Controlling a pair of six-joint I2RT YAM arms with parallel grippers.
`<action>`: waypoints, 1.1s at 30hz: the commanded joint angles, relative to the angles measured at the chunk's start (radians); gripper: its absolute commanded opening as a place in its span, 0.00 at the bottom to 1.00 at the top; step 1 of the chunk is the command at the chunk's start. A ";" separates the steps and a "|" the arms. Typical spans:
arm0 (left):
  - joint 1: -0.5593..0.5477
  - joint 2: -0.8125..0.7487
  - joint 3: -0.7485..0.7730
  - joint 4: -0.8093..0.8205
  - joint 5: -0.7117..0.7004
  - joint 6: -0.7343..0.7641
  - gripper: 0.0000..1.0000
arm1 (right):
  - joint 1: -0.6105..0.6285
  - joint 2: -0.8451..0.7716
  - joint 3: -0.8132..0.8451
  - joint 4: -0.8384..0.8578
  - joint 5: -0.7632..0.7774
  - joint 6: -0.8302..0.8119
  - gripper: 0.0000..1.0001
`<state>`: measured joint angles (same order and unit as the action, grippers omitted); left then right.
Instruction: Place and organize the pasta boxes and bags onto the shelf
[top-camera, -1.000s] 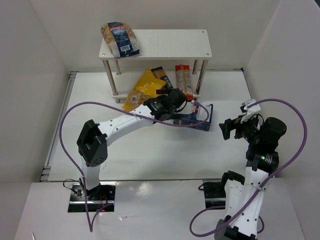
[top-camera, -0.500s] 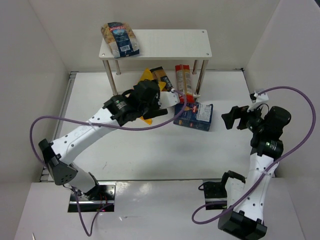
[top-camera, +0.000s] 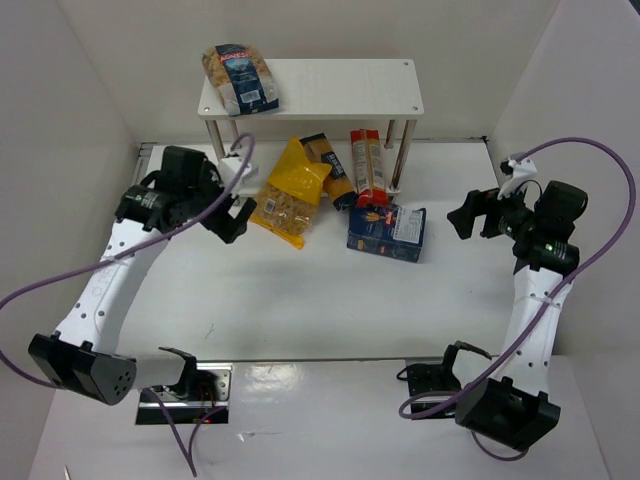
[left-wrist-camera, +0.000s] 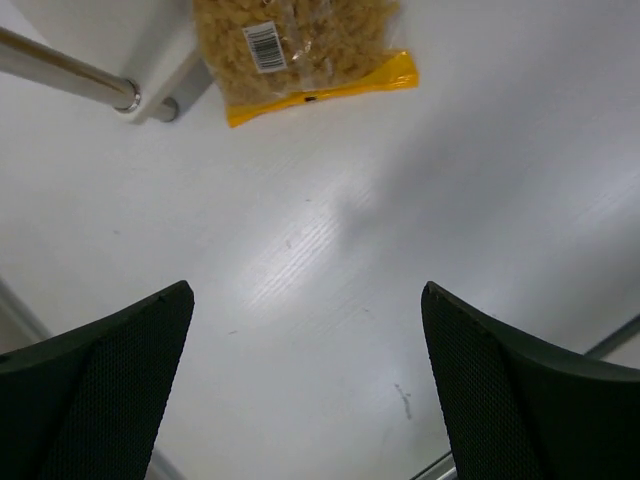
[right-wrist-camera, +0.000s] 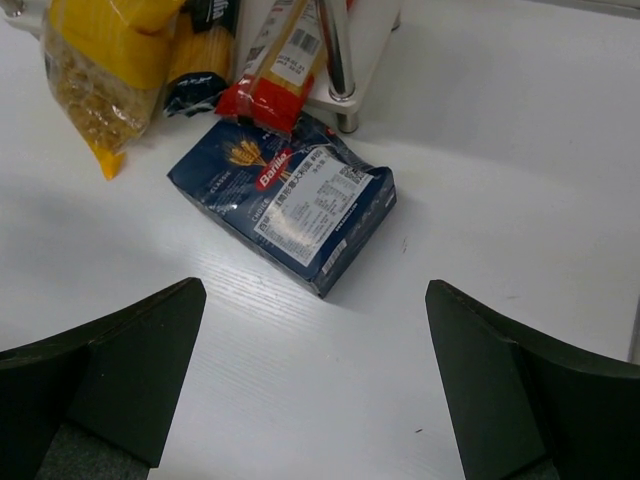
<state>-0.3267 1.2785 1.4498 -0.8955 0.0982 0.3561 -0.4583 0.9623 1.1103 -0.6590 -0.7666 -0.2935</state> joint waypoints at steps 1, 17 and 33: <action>0.113 -0.024 0.015 -0.051 0.338 -0.123 1.00 | 0.046 0.021 0.048 -0.060 0.049 -0.108 1.00; 0.776 -0.313 -0.282 0.161 0.586 -0.402 1.00 | 0.701 0.266 0.138 -0.240 0.496 -0.435 1.00; 1.121 -0.606 -0.471 0.315 0.390 -0.430 1.00 | 1.379 0.628 0.111 0.181 0.729 -0.395 1.00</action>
<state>0.7654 0.7193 0.9966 -0.6720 0.5373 -0.0391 0.8940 1.5654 1.2270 -0.6697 -0.1055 -0.7006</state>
